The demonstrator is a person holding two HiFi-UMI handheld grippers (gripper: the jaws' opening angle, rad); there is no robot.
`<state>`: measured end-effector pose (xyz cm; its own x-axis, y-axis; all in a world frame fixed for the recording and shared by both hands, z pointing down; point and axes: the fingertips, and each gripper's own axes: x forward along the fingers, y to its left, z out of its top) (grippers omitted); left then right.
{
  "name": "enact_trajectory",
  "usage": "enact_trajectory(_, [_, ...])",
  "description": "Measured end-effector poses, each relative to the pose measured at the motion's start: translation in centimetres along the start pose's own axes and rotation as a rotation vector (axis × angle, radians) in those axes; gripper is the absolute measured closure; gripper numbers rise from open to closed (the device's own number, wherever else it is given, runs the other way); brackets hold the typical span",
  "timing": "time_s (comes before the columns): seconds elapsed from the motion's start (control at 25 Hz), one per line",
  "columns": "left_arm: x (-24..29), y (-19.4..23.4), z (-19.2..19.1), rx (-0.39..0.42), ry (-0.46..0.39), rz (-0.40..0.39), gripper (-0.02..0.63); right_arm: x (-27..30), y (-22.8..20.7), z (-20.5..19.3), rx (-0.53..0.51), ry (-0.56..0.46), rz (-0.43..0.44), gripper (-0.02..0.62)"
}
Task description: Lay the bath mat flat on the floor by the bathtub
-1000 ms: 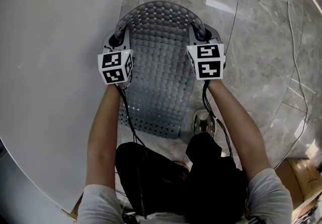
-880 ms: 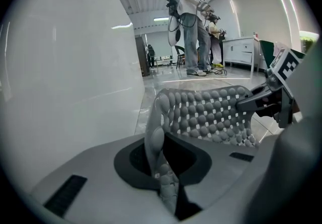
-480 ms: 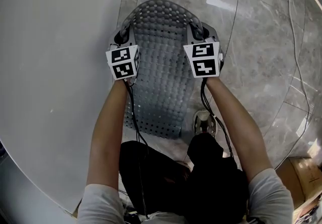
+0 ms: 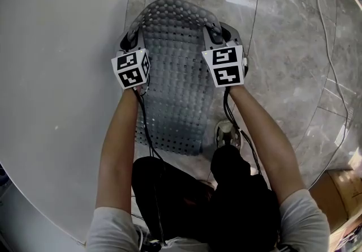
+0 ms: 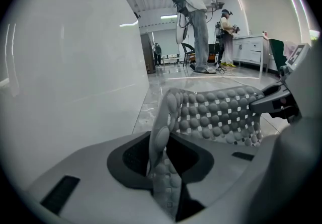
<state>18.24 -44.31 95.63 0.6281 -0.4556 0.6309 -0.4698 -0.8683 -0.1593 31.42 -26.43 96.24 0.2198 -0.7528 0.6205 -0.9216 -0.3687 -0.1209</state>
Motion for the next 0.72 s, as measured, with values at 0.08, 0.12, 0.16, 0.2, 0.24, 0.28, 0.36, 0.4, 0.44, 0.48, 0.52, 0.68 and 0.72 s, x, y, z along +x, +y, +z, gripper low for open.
enact_trajectory(0.08, [-0.3,0.6,0.1,-0.018,-0.009,0.007,0.52,-0.3,0.1,0.0,0.001,-0.008,-0.006,0.512])
enact_trajectory(0.12, [-0.4,0.8,0.0,-0.032,-0.011,0.004,0.507,-0.4,0.1,-0.1,0.002,-0.009,-0.01,0.507])
enact_trajectory(0.16, [-0.6,0.9,-0.2,-0.042,-0.011,-0.002,0.482,-0.6,0.0,-0.3,0.003,-0.008,-0.015,0.506])
enact_trajectory(0.2, [-0.8,0.9,-0.4,-0.042,-0.01,-0.007,0.457,-0.8,-0.1,-0.5,0.005,-0.005,-0.021,0.506])
enact_trajectory(0.24, [-1.0,0.9,-0.5,-0.033,-0.008,-0.01,0.453,-1.0,-0.3,-0.8,0.008,-0.001,-0.027,0.506])
enact_trajectory(0.28, [-1.1,0.8,-0.7,-0.023,-0.007,-0.011,0.453,-1.1,-0.4,-1.0,0.009,0.001,-0.032,0.506])
enact_trajectory(0.36, [-1.4,0.5,-0.9,-0.019,-0.009,-0.011,0.445,-1.5,-0.6,-1.4,0.004,0.005,-0.04,0.506])
enact_trajectory(0.4, [-1.5,0.4,-1.0,-0.029,-0.013,-0.01,0.434,-1.7,-0.6,-1.6,0.0,0.007,-0.045,0.506])
enact_trajectory(0.44, [-1.7,0.4,-1.0,-0.043,-0.019,-0.008,0.421,-1.8,-0.5,-1.7,-0.002,0.007,-0.048,0.502])
enact_trajectory(0.48, [-1.9,0.4,-1.1,-0.055,-0.025,-0.005,0.408,-2.0,-0.5,-1.8,-0.001,0.006,-0.051,0.494])
enact_trajectory(0.52, [-2.1,0.4,-1.1,-0.063,-0.03,-0.002,0.394,-2.3,-0.6,-1.9,0.003,0.005,-0.054,0.494])
enact_trajectory(0.68, [-3.4,0.2,-2.2,-0.081,-0.015,0.01,0.368,-3.5,-0.6,-2.5,0.01,0.004,-0.062,0.494])
enact_trajectory(0.72, [-3.6,0.1,-2.7,-0.086,-0.001,0.005,0.368,-3.8,-0.4,-2.7,0.005,0.006,-0.061,0.494])
